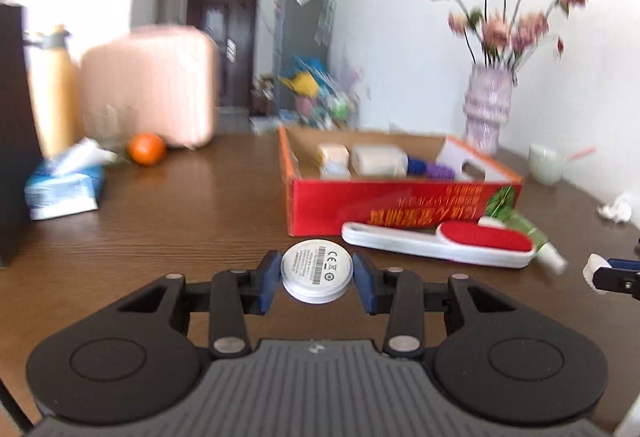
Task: Organize rigid objects
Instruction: 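Grasp the white round lid with the left tool, then carry the white cap with the right tool while the left tool carries the lid over the box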
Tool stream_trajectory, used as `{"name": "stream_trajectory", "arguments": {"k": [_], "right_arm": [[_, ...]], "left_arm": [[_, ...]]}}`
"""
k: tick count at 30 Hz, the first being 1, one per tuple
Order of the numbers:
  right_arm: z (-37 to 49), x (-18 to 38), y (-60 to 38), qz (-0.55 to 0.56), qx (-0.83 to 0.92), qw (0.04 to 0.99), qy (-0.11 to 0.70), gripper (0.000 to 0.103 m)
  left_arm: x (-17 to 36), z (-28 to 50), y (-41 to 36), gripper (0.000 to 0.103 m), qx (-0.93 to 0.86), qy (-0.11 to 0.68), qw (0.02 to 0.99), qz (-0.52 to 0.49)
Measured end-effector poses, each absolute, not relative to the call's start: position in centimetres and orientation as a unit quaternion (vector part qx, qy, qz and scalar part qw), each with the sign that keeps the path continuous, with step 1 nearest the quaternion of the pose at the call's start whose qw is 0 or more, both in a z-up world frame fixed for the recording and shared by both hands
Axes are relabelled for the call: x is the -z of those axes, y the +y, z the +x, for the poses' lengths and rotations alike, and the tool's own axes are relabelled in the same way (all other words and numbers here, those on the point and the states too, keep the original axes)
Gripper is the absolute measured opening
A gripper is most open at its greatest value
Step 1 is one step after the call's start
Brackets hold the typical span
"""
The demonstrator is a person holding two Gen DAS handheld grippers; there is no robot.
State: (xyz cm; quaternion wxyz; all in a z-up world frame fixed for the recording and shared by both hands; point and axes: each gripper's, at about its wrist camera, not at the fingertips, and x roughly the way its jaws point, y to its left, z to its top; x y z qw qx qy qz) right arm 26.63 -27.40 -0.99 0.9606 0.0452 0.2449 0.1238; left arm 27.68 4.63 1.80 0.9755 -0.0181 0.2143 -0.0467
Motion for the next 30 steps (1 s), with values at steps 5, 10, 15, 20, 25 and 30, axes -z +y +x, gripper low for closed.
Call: {"name": "stream_trajectory", "arguments": {"k": [5,10,15,20,25,30], "right_arm": [[22.9,-0.2,-28.3,0.048,-0.107,0.967,0.226,0.039],[18.9,-1.1,-29.1,0.049,-0.102,0.97,0.213,0.039],[15.4,-2.7,-29.7,0.049,-0.106,0.975,0.189,0.039],[14.0,-3.5,-29.6,0.04,-0.107,0.978,0.173,0.039],[14.5,-3.2,-29.6,0.041,-0.105,0.978,0.178,0.039],[15.8,-2.4,-29.6,0.045,-0.097,0.977,0.185,0.039]], "left_arm": [[-3.1,19.8,4.1,0.04,0.004,0.174,0.984,-0.033],[-4.5,14.2,3.4,0.04,-0.003,0.143,0.989,-0.023],[-5.5,11.3,2.9,0.04,0.014,0.127,0.991,-0.028],[-5.1,11.6,2.4,0.04,0.026,0.135,0.99,-0.032],[-4.6,12.4,2.5,0.04,0.031,0.139,0.989,-0.037],[-4.0,13.7,2.8,0.04,0.036,0.151,0.987,-0.043]]}}
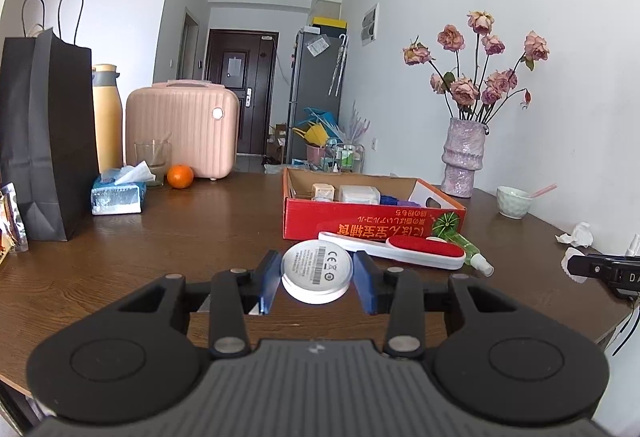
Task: Organize rigid objects
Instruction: 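Carry the white cap with the right tool while the left tool carries the lid over the box, then open both tools to drop the cap and lid into the box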
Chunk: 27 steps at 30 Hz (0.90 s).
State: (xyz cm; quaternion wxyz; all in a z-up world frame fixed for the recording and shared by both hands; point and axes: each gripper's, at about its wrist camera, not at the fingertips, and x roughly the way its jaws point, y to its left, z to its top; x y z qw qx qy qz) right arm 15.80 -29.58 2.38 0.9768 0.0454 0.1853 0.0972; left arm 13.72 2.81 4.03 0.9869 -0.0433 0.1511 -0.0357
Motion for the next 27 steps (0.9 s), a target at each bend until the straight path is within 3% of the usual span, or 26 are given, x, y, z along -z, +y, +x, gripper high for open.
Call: {"name": "stream_trajectory", "arguments": {"k": [14,27], "right_arm": [[23.9,-4.1,-28.9,0.046,-0.116,0.979,0.163,0.039],[42.0,-7.2,-25.8,0.023,-0.156,0.974,0.166,0.039]], "left_arm": [[-7.6,23.9,2.8,0.04,0.087,0.114,0.989,-0.045],[-9.0,44.5,2.6,0.04,0.108,0.195,0.973,-0.056]]}}
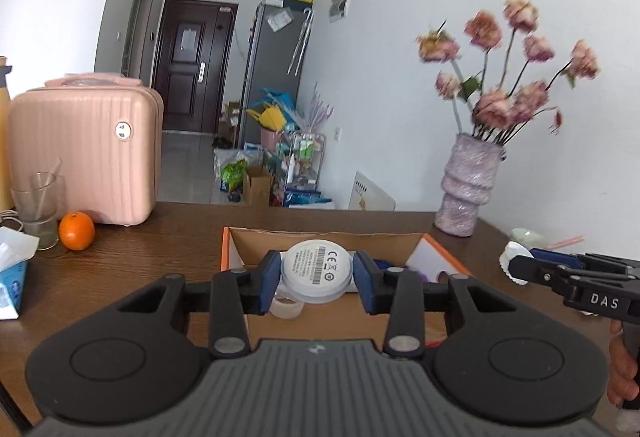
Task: Organize rigid objects
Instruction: 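Open both tools to drop the cap and lid into the box, then withdraw both tools from the box back over the table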
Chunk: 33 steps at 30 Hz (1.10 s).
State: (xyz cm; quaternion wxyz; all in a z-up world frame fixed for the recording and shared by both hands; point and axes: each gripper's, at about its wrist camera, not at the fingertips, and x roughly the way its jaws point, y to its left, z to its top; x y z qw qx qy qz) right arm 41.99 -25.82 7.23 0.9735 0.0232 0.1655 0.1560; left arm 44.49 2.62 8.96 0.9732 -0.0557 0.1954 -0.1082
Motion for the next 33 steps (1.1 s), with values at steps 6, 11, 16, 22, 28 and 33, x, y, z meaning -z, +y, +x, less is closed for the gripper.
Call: {"name": "stream_trajectory", "arguments": {"k": [6,11,16,22,28,33], "right_arm": [[52.6,-4.0,-23.9,0.027,-0.158,0.951,0.264,0.039],[58.9,-0.2,-23.2,0.036,-0.147,0.928,0.34,0.039],[60.3,2.3,-22.8,0.032,-0.146,0.918,0.368,0.065],[59.8,3.3,-24.8,0.09,-0.164,0.915,0.357,0.071],[59.8,3.3,-24.5,0.083,-0.161,0.92,0.347,0.07],[59.0,2.5,-23.5,0.047,-0.145,0.93,0.333,0.07]], "left_arm": [[-4.9,52.7,2.5,0.04,0.1,0.258,0.959,-0.058],[-0.4,56.8,2.4,0.041,0.081,0.314,0.945,-0.049],[-0.1,56.7,3.0,0.051,0.101,0.314,0.942,-0.067],[-0.3,56.4,2.3,0.057,0.1,0.308,0.945,-0.053],[-0.1,56.2,1.6,0.062,0.099,0.297,0.949,-0.027],[-1.3,54.8,0.7,0.062,0.058,0.285,0.957,-0.019]]}}
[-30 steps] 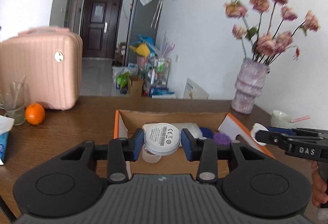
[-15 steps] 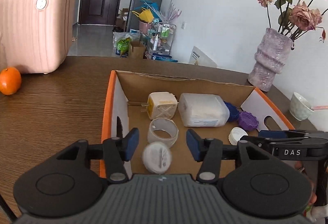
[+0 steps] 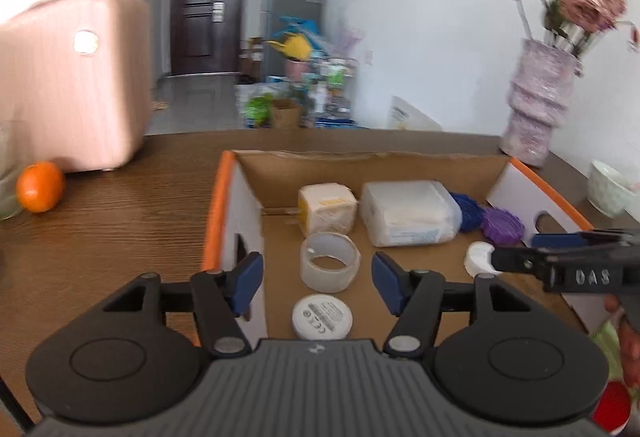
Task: Organize rigid objects
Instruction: 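Withdraw both tools from the box back over the table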
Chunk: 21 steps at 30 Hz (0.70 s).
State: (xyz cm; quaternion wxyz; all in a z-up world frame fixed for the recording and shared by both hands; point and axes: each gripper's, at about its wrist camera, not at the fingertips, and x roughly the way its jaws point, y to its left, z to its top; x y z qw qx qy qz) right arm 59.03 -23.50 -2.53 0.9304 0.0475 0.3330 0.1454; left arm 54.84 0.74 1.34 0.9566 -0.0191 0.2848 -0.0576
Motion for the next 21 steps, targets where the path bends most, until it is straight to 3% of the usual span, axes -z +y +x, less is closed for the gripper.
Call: {"name": "stream_trajectory", "arguments": {"k": [2,4,6,12,15,21], "right_arm": [[57.5,0.8,-23.1,0.025,-0.139,0.941,0.308,0.07],[54.8,-1.7,-23.4,0.024,-0.153,0.953,0.259,0.079],[51.3,-3.7,-24.2,0.035,-0.149,0.966,0.21,0.087],[40.7,-7.8,-25.1,-0.012,-0.146,0.982,0.122,0.091],[35.7,-8.6,-25.5,-0.035,-0.144,0.985,0.088,0.092],[27.3,-7.9,-26.7,-0.037,-0.137,0.988,0.067,0.092]], "left_arm": [[-3.5,52.2,0.5,0.068,0.067,0.233,0.97,-0.013],[-5.6,48.9,0.5,0.076,0.063,0.184,0.981,-0.004],[-7.2,45.6,0.6,0.077,0.064,0.152,0.986,-0.003],[-9.8,35.1,1.0,0.084,0.044,0.093,0.994,0.021],[-10.2,30.6,0.9,0.096,0.03,0.064,0.997,0.031],[-8.9,22.6,0.0,0.1,0.01,0.044,0.998,0.04]]}}
